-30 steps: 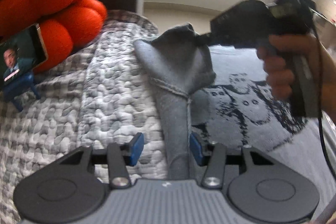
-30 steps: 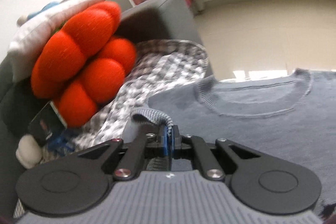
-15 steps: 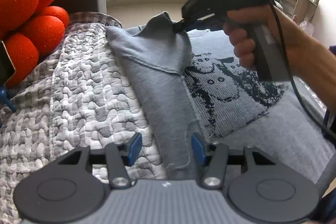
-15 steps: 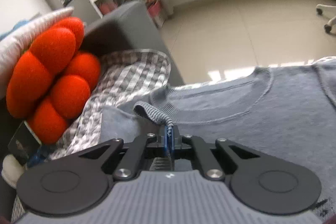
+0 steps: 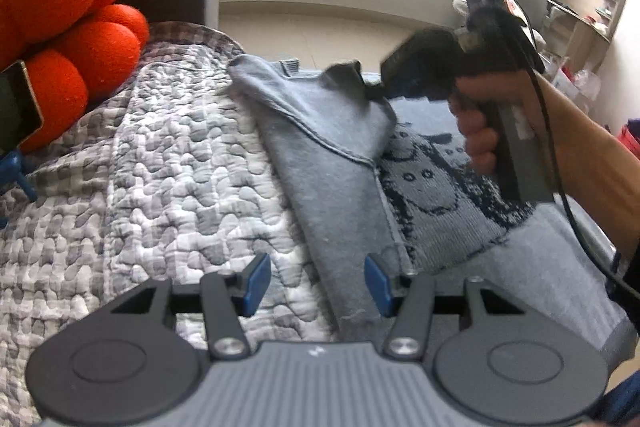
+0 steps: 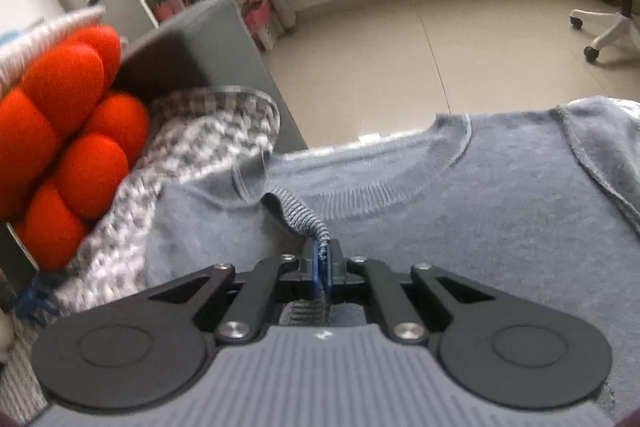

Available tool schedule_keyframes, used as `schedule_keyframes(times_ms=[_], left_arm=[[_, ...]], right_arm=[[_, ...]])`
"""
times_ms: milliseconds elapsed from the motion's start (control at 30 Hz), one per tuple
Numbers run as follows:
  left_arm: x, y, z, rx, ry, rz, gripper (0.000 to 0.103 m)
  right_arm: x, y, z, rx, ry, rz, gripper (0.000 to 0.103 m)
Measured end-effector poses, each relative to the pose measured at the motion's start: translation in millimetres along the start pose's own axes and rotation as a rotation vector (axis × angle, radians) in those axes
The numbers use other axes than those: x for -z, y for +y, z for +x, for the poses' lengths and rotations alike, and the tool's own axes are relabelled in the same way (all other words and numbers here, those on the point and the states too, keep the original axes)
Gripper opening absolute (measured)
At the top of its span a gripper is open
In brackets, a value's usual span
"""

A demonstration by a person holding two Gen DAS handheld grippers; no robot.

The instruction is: Fold clothes

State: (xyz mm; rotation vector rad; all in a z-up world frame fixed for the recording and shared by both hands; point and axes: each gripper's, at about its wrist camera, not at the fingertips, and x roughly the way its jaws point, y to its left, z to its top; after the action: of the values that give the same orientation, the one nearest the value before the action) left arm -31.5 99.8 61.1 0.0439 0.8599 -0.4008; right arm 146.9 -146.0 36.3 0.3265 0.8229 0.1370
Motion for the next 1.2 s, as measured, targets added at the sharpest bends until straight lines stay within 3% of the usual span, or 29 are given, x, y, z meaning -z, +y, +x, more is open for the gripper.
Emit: schedule_keyframes(times_ms=[67,167,267,400,600,800,967,1133,1167,1200], left_arm=[[-2,9,0,-0.029,-0.002,-0.044,0.053],[-3,28,-3,-0.055,-0.006,-0.134,0.053],[-5,53,-10,-0.092,-0.01,-0.268,0.053],[-4,75,-15,-0.114,-0.021,-0.407,0.053],[-3,66,-23,-0.094,-0.019,-0.406,0.053],[2,65,-31,-0.099,0.003,-0.431,0.053],[13,65,-30,-0.129,0.054,-0.406,0.053],[19,73,-39,-0.124,0.044,-0.416,0.053],[20,75,-40,-0.12,0.042,-0.422,0.053],[21,76,-41,-0.119,0.042,-0.426,0.053]], right_arm=[[6,4,0,0.012,0.001,-0.046,0.014],[12,0,-19,0.053,-0.026,-0.043,0.044],[26,-1,-54,0.014,-0.032,-0.074,0.044],[66,30,-103,-0.092,0.023,-0.212,0.044],[166,92,-171,-0.308,0.118,-0.473,0.044],[230,147,-188,-0.371,0.126,-0.771,0.044],[257,164,-170,-0.244,0.208,-0.8,0.045],[265,161,-174,-0.164,0.202,-0.717,0.044],[267,162,-175,-0.144,0.192,-0.712,0.036],[269,163,-176,-0.119,0.178,-0.708,0.018]])
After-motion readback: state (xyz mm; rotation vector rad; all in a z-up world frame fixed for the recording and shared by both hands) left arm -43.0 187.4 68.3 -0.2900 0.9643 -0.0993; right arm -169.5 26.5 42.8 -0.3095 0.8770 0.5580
